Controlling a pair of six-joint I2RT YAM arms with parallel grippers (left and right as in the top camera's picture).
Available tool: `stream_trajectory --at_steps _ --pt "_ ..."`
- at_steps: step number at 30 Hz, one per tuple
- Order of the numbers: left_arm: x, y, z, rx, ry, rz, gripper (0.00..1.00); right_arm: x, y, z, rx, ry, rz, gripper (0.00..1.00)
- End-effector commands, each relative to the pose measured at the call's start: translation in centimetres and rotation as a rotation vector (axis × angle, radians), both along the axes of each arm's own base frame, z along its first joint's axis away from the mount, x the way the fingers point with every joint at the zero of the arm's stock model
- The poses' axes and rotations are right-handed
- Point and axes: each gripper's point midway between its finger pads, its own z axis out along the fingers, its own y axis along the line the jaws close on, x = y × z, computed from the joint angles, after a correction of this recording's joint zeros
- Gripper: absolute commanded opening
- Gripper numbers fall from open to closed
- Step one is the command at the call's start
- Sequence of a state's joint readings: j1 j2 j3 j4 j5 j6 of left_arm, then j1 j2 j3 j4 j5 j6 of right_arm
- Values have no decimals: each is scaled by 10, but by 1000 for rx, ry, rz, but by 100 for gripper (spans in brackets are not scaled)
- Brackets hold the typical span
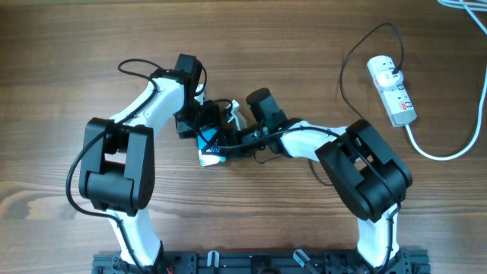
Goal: Plug charger to phone and switch on socket
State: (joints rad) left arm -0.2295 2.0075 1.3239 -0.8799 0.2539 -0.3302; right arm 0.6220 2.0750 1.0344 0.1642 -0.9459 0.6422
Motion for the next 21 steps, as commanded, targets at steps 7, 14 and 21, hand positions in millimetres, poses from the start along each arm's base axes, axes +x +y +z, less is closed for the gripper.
stream_trajectory --at_steps 7,14,21 --pt "-20 -1 -22 0 82 -17 75 7 0 -20 -81 -7 -93 63" --pt "-20 -1 -22 0 82 -17 96 11 1 -19 -79 -27 -104 43" --pt "-20 -1 -22 0 83 -17 100 11 1 -19 -79 -27 -104 18"
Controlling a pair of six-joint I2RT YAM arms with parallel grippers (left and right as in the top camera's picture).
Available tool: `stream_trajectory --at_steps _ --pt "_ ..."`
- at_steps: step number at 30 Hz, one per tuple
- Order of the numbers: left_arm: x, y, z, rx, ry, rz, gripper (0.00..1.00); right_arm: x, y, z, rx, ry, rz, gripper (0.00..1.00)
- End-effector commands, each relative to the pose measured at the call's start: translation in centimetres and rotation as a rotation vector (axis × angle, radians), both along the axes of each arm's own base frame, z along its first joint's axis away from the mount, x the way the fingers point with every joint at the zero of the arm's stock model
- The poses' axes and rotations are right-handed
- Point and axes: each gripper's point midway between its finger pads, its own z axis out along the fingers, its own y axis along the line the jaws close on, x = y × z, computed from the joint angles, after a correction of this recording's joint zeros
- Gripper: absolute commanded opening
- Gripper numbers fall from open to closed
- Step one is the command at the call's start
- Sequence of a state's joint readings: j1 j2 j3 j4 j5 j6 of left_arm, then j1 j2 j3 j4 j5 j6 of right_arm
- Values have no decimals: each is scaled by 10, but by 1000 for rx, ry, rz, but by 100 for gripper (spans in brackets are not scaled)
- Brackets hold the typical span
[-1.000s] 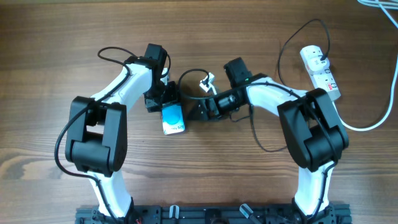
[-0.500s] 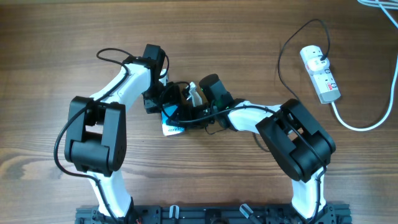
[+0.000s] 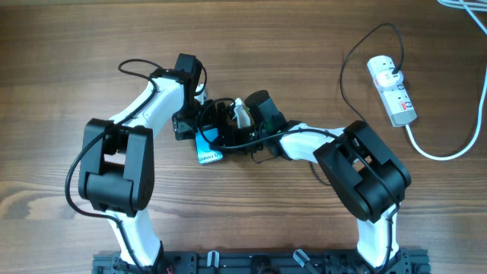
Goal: Plug charger to phone and switch on socket
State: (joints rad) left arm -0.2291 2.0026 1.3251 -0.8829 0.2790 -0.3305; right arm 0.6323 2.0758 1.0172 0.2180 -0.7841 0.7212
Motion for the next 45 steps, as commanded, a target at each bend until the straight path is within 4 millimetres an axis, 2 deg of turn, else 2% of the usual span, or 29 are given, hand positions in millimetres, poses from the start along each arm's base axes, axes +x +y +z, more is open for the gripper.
stream_trajectory --at_steps 1,6,8,10,13,15,17,21,23,25,28,30,33,38,45 --pt "-19 3 -25 25 79 -19 100 -8 3 -4 7 6 31 16" --pt "-19 3 -25 25 80 -18 100 -7 3 -5 2 5 24 9" --pt "-14 8 -21 19 65 0 100 -9 3 -3 8 82 -7 10" --pt "-6 8 -5 -54 34 35 100 -11 4 -1 18 107 -4 4" --pt "6 4 22 -173 -47 13 100 -12 4 -1 22 116 -5 4" --pt "8 4 31 -197 -79 -23 100 -14 7 6 58 109 25 4" --pt "9 4 35 -198 -91 -28 100 -13 15 32 186 68 98 4" --pt "10 -4 50 -288 -125 -67 100 -1 7 51 269 95 95 4" --pt "12 -8 71 -398 -172 -87 100 1 2 62 317 99 119 4" --pt "18 -3 91 -469 -222 -65 100 3 -1 71 355 97 137 4" --pt "23 -4 146 -719 -349 -92 96 5 -3 97 443 77 187 4" --pt "24 0 179 -882 -409 -83 88 7 -1 120 505 48 207 4" --pt "25 5 203 -1016 -454 -81 80 8 0 145 568 20 214 5" --pt "19 0 225 -1147 -492 -130 72 9 0 152 582 29 199 4" --pt "18 -1 226 -1153 -489 -132 71 30 -11 160 606 4 120 4"
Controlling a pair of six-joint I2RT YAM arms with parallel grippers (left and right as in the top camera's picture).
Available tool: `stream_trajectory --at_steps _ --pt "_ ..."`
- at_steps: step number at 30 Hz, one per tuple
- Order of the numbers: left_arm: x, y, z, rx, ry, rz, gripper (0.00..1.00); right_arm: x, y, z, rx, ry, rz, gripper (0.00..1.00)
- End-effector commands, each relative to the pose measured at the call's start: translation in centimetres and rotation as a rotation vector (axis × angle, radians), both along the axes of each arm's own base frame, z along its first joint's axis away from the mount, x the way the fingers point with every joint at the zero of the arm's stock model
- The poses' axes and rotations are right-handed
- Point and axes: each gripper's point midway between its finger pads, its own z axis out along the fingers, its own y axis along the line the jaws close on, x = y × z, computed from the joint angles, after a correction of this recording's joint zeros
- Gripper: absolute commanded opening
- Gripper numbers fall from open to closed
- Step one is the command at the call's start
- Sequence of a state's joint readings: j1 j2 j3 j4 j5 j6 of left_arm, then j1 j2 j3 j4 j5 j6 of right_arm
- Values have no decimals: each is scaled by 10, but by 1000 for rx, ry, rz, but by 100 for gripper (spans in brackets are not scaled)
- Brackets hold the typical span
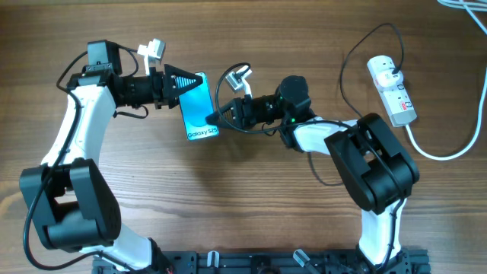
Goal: Plug charger to phone and switch on socket
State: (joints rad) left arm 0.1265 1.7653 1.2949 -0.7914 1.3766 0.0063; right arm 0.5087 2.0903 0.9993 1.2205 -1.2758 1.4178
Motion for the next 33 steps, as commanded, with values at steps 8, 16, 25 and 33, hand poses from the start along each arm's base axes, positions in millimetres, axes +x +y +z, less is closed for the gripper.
stream_trajectory --at_steps 8,16,25,33 --pt "-14 -11 19 -89 8 -48 73 35 -6 8 15 46 -155 4" --pt "-15 -18 11 -42 13 -59 78 35 -7 11 27 44 -159 4" --pt "-12 -10 12 -47 13 -36 61 24 -7 6 -1 68 -87 4" --pt "-10 -6 12 -46 9 -25 33 20 -8 5 -4 70 -68 4"
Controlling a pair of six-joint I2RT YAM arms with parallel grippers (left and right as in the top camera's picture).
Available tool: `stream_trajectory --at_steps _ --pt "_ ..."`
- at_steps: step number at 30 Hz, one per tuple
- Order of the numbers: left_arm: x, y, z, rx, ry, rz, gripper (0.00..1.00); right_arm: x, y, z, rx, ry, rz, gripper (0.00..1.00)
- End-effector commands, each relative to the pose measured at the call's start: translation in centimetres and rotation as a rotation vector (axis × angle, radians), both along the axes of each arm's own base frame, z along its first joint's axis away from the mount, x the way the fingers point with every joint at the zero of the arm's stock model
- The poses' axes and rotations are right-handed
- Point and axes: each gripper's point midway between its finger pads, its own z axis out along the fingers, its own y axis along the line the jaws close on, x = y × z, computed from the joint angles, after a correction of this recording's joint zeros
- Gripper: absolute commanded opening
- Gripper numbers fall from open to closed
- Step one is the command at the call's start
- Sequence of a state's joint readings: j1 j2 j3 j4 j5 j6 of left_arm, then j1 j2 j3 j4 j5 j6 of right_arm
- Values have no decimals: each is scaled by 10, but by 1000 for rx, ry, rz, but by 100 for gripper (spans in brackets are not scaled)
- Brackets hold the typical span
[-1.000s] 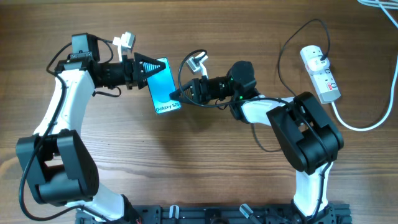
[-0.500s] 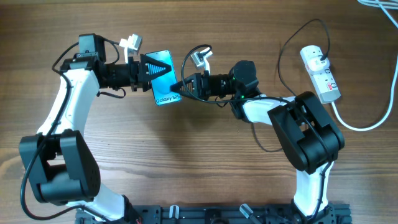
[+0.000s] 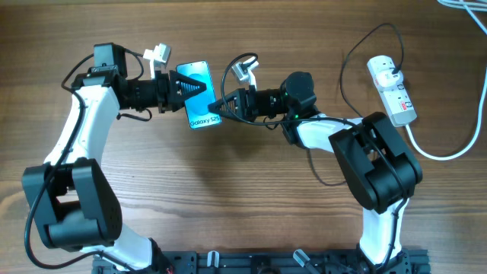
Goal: Plug charger to phone and switch on socket
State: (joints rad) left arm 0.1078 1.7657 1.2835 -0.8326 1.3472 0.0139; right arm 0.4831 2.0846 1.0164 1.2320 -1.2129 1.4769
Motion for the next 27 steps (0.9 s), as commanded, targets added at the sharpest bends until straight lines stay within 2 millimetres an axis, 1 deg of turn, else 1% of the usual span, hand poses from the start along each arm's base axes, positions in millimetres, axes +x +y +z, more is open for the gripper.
stream_trajectory --at_steps 1,2,5,6,10,11,13,14,16,17,18,19,21,23,24,27 --pt "-3 0 21 -70 -39 -12 29 -1 -3 -5 -17 39 17 4" --pt "-3 0 21 -69 -39 -12 25 -1 -3 -5 -17 39 17 4" --pt "-3 0 21 -69 -39 -12 22 -1 -3 -5 -17 39 17 4" --pt "-3 0 21 -69 -39 -12 20 -1 -3 -5 -17 39 17 4" --pt "-2 0 20 -66 -38 -11 5 -1 -3 -5 -17 39 17 4" --pt "-2 1 19 -59 -38 -9 4 -1 -3 -5 -17 40 17 4" --pt "0 2 10 -7 -27 5 4 -1 -3 -5 -18 46 17 6" --pt "0 5 1 41 -8 19 4 -1 -3 -5 -18 46 17 20" --pt "1 10 -17 145 27 45 4 -1 -3 -5 -18 45 17 45" --pt "2 14 -25 195 42 57 4 -1 -3 -5 -18 45 16 61" --pt "1 19 -34 250 59 70 4 -1 -3 -5 -17 42 16 70" --pt "0 27 -49 342 89 89 4 -1 -3 -6 -20 41 17 78" --pt "-6 40 -73 499 146 106 4 0 -2 -13 -40 63 15 80" --pt "-12 44 -86 580 172 103 4 0 -2 -25 -69 60 14 81" --pt "-13 46 -92 620 202 114 4 -1 -2 -36 -100 80 16 82" --pt "-15 52 -106 738 277 168 4 -6 -4 -59 -158 81 29 83"
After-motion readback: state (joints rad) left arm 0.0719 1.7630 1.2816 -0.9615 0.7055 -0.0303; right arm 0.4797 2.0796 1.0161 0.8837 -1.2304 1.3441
